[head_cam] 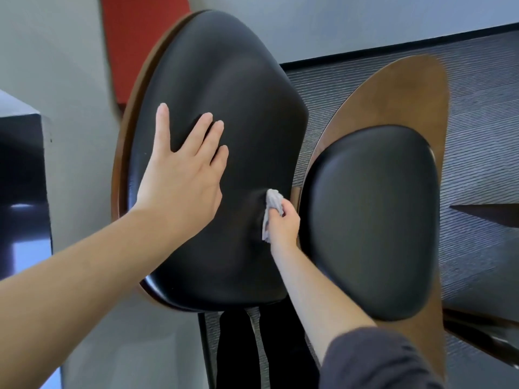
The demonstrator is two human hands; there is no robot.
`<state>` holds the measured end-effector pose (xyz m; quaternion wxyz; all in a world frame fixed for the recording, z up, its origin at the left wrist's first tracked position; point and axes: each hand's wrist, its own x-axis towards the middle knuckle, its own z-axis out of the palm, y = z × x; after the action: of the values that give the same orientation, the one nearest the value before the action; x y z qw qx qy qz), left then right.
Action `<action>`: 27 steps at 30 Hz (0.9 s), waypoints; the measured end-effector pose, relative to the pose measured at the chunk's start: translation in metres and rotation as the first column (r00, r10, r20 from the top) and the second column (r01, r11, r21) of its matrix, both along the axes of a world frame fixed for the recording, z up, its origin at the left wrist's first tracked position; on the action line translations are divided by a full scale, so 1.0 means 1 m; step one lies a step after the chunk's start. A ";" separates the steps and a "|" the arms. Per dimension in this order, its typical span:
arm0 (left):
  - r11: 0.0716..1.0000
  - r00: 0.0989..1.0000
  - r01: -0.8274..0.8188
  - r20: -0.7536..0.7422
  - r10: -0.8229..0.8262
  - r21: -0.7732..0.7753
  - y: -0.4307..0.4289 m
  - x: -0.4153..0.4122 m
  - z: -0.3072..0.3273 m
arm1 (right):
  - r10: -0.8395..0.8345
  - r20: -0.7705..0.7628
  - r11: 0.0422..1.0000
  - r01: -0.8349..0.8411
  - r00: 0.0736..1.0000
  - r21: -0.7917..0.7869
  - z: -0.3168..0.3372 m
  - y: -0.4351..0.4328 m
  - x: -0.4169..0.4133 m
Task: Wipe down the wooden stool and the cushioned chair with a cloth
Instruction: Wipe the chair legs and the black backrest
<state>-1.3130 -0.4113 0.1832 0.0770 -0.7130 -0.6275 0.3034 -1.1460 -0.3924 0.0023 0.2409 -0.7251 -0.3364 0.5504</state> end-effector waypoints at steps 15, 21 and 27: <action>0.999 0.999 -0.007 0.038 0.005 0.043 0.003 0.003 0.002 | 0.030 0.001 1.000 -0.030 1.000 -0.011 -0.003 -0.020 0.010; 0.997 0.997 -0.012 0.071 0.007 0.077 0.004 0.002 0.011 | 0.017 0.061 0.999 -0.020 0.998 0.051 0.008 0.030 -0.013; 0.999 0.998 -0.021 0.055 0.018 0.047 -0.002 0.000 0.001 | 0.251 -0.086 0.952 -0.230 0.964 0.204 0.074 -0.041 -0.022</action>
<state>-1.3125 -0.4128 0.1845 0.0738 -0.7129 -0.6432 0.2695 -1.1682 -0.4338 0.0763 0.2593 -0.6203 -0.4600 0.5800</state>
